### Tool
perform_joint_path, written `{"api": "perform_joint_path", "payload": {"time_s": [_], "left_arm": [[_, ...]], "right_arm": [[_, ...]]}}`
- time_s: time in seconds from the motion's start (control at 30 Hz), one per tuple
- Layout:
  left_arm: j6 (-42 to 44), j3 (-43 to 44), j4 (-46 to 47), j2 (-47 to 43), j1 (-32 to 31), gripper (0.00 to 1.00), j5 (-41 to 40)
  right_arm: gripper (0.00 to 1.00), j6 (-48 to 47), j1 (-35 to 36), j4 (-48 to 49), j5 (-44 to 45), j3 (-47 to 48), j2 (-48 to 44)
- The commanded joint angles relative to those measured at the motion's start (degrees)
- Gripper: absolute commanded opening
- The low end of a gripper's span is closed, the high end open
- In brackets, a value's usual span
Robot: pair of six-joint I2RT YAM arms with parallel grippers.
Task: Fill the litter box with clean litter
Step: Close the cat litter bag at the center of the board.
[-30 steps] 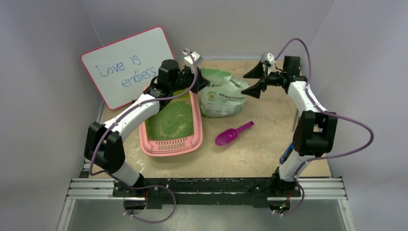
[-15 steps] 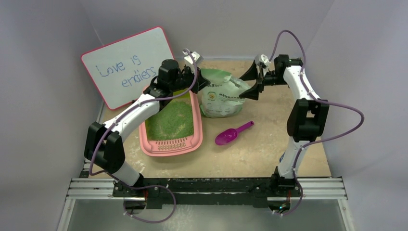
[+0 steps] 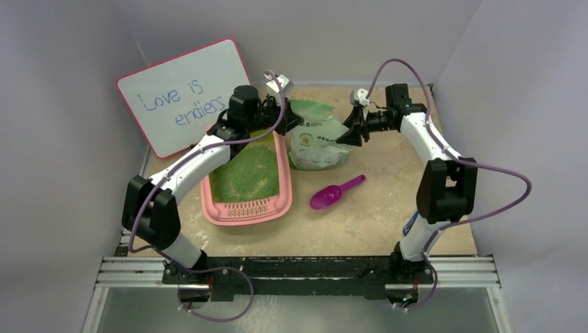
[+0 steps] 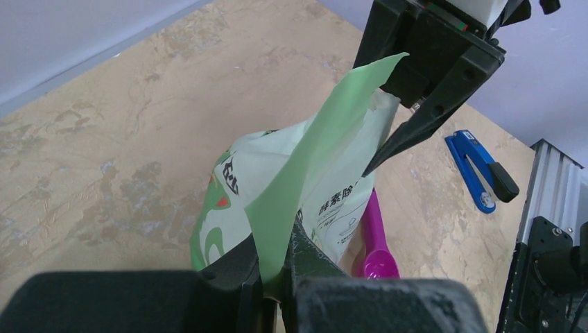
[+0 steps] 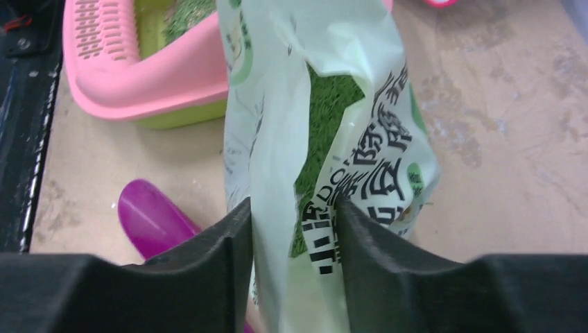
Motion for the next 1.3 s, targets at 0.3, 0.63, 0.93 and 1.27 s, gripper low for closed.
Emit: {"api": "perform_joint_path", "payload": {"time_s": [0.3,0.63,0.93,1.27], "left_arm": [[0.1,-0.2,10.6,-5.8,1.6,0.14,0.6],[1.0,-6.8,11.4,-7.6,1.6,0.51,1.8],[-7.8,-9.0,23.0,-3.1,1.6,0.48,3.6],[-9.9,-6.4,24.7,0.9,1.2,0.0,4.1]], "right_arm": [[0.0,6.5,-1.3,-3.3,-8.4,8.5,-0.6],[0.0,19.3,-1.3,1.9,-5.8,9.1,-0.6],[0.0,25.1,-1.1,5.9,-5.5,8.2,-0.2],[0.23,26.8,-1.2,2.5,-0.2,10.9,-0.9]]}}
